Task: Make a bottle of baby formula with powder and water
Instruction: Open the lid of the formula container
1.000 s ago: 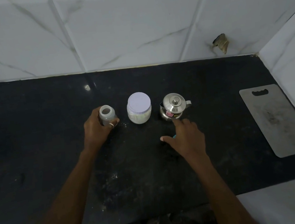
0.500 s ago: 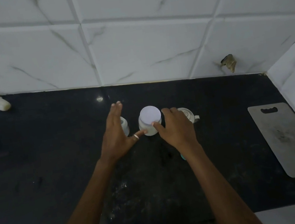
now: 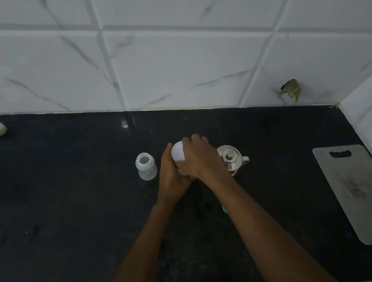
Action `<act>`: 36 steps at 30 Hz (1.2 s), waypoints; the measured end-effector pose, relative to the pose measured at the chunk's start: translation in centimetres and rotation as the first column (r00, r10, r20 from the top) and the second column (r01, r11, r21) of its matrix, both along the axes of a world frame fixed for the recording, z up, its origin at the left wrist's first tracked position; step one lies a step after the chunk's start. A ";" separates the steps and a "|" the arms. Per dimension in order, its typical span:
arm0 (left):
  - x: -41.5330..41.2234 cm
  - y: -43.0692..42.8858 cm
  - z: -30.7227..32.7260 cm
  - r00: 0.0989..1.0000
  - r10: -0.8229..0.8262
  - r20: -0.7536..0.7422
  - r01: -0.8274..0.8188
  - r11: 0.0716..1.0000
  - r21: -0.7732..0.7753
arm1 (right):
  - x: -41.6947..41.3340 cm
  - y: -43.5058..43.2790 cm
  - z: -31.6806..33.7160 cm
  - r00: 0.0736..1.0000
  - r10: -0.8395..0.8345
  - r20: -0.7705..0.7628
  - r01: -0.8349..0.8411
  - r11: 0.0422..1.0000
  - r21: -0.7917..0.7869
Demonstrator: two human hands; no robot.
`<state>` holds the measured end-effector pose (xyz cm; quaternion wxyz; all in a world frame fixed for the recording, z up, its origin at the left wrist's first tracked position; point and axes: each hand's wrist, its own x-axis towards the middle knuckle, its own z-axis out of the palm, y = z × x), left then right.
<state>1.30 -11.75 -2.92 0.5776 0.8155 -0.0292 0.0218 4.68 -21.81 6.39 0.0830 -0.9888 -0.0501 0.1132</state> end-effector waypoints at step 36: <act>1.0 0.8 -2.0 0.997 0.038 0.065 -0.036 0.998 -0.042 | 1.1 1.4 1.8 0.996 0.093 -0.006 -0.093 0.982 -0.165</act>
